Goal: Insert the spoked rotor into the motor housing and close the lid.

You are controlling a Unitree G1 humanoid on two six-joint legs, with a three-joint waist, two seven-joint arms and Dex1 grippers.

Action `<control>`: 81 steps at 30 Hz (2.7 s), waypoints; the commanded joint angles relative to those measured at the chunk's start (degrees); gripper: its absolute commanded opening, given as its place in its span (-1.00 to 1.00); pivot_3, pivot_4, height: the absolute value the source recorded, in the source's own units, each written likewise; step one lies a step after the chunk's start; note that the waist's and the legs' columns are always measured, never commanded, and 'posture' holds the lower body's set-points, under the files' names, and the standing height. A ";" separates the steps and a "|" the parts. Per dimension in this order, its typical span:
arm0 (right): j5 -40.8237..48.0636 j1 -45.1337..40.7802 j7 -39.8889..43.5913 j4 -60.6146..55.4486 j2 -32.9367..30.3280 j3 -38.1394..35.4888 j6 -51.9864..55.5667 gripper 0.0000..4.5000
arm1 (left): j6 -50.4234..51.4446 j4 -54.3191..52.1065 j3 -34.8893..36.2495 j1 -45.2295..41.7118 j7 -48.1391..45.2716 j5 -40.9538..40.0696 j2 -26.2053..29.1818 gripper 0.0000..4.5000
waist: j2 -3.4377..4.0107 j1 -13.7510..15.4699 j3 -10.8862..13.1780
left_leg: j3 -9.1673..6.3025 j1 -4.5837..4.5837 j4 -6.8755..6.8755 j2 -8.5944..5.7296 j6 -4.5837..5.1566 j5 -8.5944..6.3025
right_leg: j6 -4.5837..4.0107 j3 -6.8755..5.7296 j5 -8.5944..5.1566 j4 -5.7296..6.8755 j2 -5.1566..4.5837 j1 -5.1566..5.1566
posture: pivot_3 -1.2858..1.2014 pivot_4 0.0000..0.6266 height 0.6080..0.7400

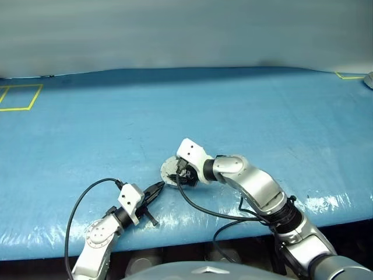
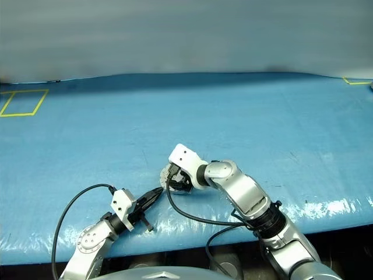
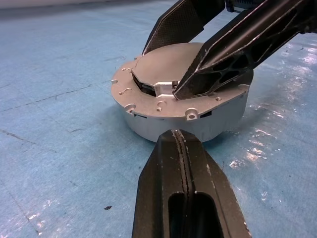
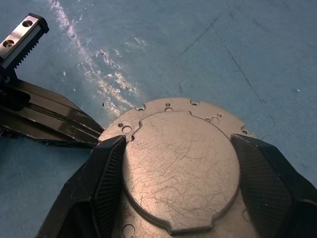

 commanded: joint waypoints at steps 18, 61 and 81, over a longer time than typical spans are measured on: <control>4.33 1.03 1.89 6.99 6.65 -4.17 -8.10 0.35 | -1.89 -0.18 -0.22 0.34 0.15 -0.18 -0.66 -1.00 | 0.01 -0.42 0.01 | 0.09 0.00 0.03 0.02 -0.02 0.01 | -0.02 0.12 0.01 0.20 0.06 0.00 | 0.03 -0.52 1.00; -3.66 -2.77 1.86 12.11 3.50 -0.75 -17.51 0.35 | -1.73 0.05 -0.74 0.44 -0.15 -0.57 -0.72 -1.00 | -0.07 -0.42 0.11 | 0.08 0.00 0.35 0.01 -0.15 0.15 | -0.11 0.19 -0.04 0.82 0.12 -0.09 | 0.03 -0.52 1.00; -3.67 -1.54 2.55 15.08 5.04 -3.06 -18.50 0.35 | -3.05 2.22 -0.69 -0.19 -0.93 -0.72 -0.74 -1.00 | -0.05 -0.38 0.13 | 0.08 0.01 0.53 0.00 -0.14 0.14 | -0.08 0.19 -0.02 0.87 0.13 -0.03 | 0.03 -0.52 1.00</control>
